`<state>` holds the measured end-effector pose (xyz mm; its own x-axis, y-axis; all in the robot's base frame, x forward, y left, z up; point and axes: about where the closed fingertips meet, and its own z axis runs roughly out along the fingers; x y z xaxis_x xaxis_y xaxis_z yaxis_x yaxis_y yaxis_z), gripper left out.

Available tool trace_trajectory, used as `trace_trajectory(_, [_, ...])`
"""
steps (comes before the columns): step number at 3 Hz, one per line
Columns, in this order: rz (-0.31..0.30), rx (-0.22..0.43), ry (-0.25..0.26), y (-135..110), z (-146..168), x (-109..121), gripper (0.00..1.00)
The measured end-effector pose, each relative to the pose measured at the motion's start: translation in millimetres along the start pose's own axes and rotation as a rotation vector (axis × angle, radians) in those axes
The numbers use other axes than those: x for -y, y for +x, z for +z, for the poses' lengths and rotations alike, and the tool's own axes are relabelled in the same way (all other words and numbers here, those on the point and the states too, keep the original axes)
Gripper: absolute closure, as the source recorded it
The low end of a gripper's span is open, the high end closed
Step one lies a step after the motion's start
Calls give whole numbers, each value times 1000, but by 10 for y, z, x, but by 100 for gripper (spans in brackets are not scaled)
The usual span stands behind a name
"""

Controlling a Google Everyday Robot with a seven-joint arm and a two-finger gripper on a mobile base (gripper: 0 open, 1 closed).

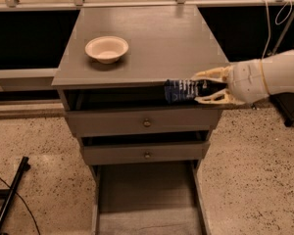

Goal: Pick rxbar blueberry from bottom drawer and place on counter

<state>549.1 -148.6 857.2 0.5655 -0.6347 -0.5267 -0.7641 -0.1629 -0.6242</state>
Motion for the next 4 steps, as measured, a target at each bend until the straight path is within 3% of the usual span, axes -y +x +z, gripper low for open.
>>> trace_trajectory(1, [115,-12,-67,91,6,393,100])
trace_trajectory(2, [353,95,-190,212,393,748,100])
trace_trajectory(3, [507,177,-175,232,492,1130,100])
trace_trajectory(4, [572,257,-50,297,400,1552,100])
